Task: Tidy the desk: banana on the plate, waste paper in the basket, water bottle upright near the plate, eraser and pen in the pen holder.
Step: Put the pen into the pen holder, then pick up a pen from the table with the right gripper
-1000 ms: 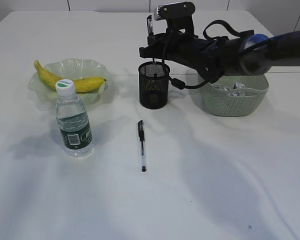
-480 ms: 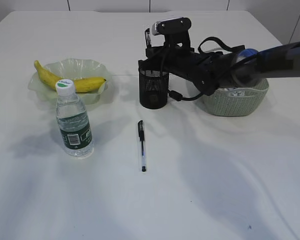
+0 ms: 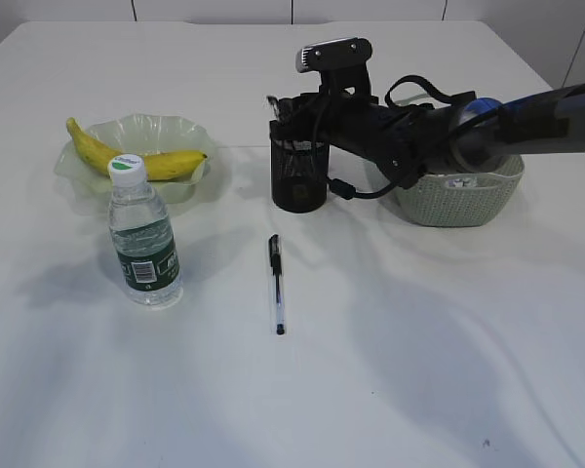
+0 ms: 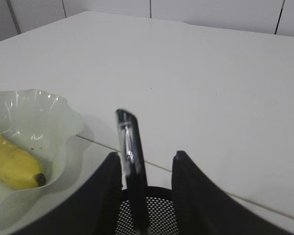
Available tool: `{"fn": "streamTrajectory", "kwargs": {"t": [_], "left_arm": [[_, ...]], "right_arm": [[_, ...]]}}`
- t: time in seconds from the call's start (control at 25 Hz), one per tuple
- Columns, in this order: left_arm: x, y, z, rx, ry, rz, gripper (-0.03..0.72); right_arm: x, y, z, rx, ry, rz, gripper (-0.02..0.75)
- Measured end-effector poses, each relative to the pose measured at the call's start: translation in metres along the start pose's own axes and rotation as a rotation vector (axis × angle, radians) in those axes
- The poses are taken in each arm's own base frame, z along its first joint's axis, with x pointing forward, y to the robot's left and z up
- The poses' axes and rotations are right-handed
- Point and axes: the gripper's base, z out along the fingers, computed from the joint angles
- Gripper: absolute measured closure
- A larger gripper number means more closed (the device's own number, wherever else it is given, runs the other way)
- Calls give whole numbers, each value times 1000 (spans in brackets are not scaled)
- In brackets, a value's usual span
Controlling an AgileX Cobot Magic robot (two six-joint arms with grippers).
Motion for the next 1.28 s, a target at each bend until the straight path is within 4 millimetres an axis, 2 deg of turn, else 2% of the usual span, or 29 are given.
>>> {"fn": "streamTrajectory", "kwargs": {"t": [0.16,0.36,0.44,0.64,0.88,1.04,1.16,1.28], "left_arm": [[0,0,0,0,0,0,160],[0,0,0,0,0,0,160],[0,0,0,0,-2,0,160],[0,0,0,0,-2,0,160],[0,0,0,0,-2,0,160],[0,0,0,0,-2,0,160],[0,0,0,0,-2,0,160],[0,0,0,-1,-4,0,160]], "right_arm": [[-4,0,-1,1,-6,-1,462],[-44,-2,-17,24,-20,-9,458],[-64,-4,-30,53,25,-12,457],[-100,-11,-68,149,233,12,456],[-140,-9,-124,195,416,155,456],[-145,0,-149,152,564,280,456],[-135,12,-159,95,736,384,456],[-130,22,-164,57,833,415,456]]}}
